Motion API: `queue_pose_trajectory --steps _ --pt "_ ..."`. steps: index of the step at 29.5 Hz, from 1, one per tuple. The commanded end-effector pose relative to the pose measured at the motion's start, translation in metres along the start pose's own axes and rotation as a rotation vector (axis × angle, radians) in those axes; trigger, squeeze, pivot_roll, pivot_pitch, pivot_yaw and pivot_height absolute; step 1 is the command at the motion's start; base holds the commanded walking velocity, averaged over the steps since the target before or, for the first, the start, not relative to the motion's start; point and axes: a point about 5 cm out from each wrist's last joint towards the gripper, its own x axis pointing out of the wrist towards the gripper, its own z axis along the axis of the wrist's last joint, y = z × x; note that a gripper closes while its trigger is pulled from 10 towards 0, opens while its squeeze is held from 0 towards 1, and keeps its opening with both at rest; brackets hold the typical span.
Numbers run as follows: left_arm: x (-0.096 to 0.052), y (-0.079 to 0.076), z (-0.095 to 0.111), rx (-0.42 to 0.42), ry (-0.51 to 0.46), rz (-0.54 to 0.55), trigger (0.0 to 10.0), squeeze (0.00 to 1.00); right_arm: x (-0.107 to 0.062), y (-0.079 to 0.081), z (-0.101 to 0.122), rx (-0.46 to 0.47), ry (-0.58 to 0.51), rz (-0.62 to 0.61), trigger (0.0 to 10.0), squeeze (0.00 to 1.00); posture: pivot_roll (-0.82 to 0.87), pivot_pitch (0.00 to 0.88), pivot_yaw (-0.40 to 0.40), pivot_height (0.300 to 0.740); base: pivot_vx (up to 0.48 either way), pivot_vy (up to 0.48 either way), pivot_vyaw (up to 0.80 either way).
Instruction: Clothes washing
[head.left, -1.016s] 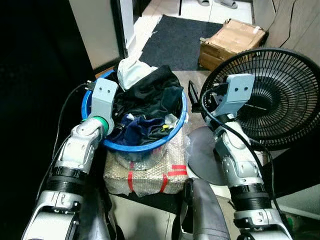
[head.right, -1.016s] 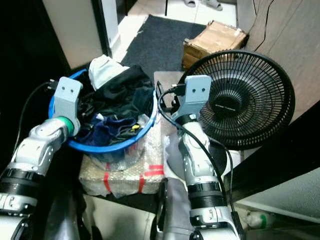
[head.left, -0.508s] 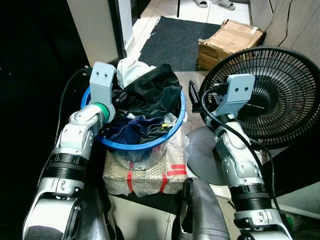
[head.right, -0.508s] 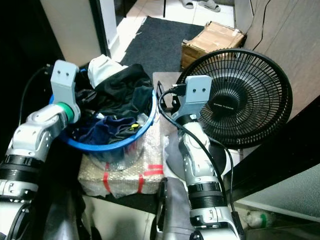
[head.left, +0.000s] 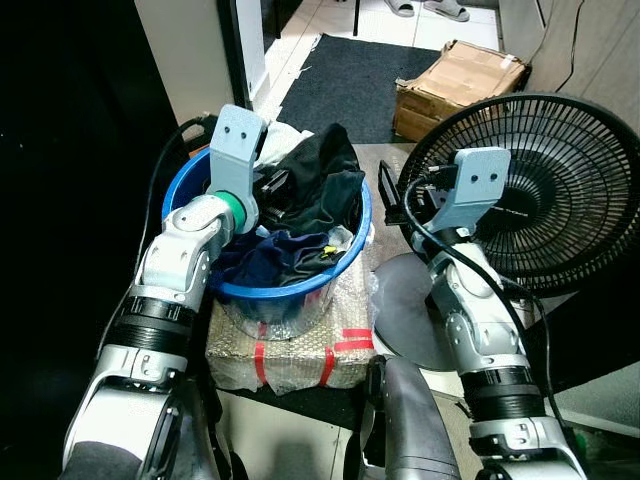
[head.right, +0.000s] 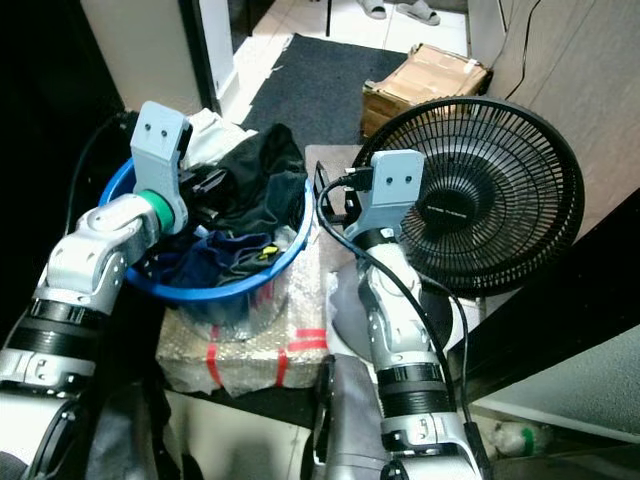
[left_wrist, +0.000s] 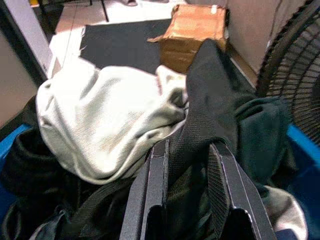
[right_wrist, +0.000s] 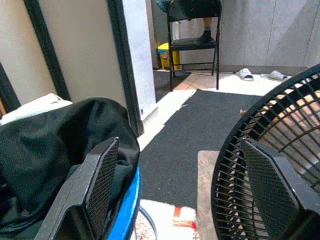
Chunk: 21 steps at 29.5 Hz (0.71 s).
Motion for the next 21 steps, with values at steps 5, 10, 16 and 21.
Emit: queue_pose_trajectory --steps 5,10,16,21 --pt "-0.009 0.001 0.008 -0.001 -0.043 0.026 10.0 0.0 0.004 0.011 0.008 -0.003 -0.024 0.083 10.0 0.0 -0.01 0.11 0.015 0.501 0.0 0.0 0.0" --pt "-0.017 0.014 0.013 -0.025 -0.079 0.108 10.0 0.0 0.014 0.026 0.012 -0.066 -0.047 0.177 10.0 0.0 0.01 0.112 0.004 0.501 0.0 0.0 0.0" --pt "-0.025 0.018 0.013 -0.019 -0.082 0.138 10.0 0.0 0.037 0.035 0.014 -0.045 0.002 0.335 10.0 0.0 0.02 0.115 -0.003 0.501 0.0 0.0 0.0" --pt "-0.031 0.023 0.011 -0.022 -0.072 0.178 10.0 0.0 0.049 0.067 0.012 -0.039 0.07 0.432 10.0 0.0 0.04 0.122 -0.024 0.501 0.0 0.0 0.0"
